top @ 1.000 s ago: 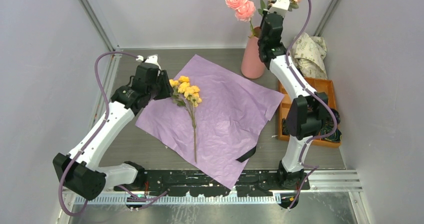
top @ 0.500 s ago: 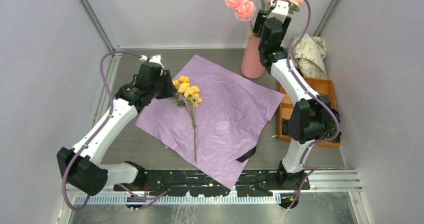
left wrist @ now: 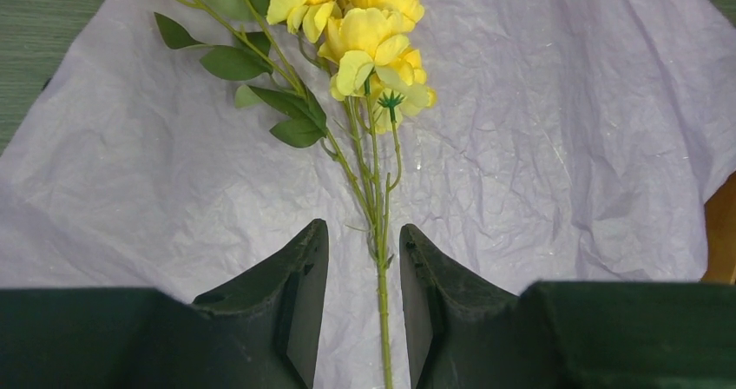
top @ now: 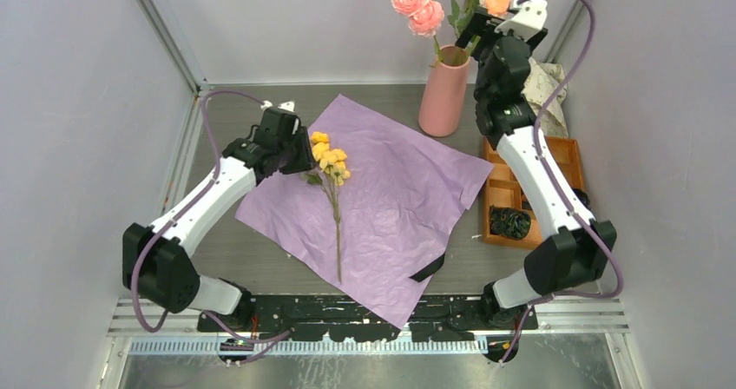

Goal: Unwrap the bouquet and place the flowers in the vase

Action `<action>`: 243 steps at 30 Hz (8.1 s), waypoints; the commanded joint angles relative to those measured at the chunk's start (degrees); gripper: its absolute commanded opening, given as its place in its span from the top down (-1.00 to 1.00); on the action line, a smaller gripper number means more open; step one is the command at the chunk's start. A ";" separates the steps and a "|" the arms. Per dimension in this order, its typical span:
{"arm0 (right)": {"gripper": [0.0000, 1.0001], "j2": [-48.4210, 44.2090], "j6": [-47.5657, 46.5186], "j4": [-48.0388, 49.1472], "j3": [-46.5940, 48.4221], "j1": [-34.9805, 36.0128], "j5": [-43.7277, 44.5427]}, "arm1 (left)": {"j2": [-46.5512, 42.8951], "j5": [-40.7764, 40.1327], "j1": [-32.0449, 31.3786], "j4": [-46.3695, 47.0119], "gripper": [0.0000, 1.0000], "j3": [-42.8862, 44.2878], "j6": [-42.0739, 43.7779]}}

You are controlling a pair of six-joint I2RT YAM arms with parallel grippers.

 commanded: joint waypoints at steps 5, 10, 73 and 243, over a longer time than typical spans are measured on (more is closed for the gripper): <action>-0.92 -16.33 7.66 2.00 -11.23 0.08 -3.33 | 12.34 3.66 0.30 1.41 0.26 3.48 -1.22; -0.92 -24.37 13.34 1.56 -18.76 0.09 -7.87 | 22.51 6.16 0.34 -0.83 0.27 8.67 -0.80; -0.41 12.98 62.65 24.39 -23.37 17.77 -56.94 | -3.06 24.08 0.34 3.76 1.00 11.65 5.85; 0.99 19.88 -11.39 9.80 27.74 2.92 2.38 | -15.20 12.44 0.35 -3.16 -0.05 2.29 5.88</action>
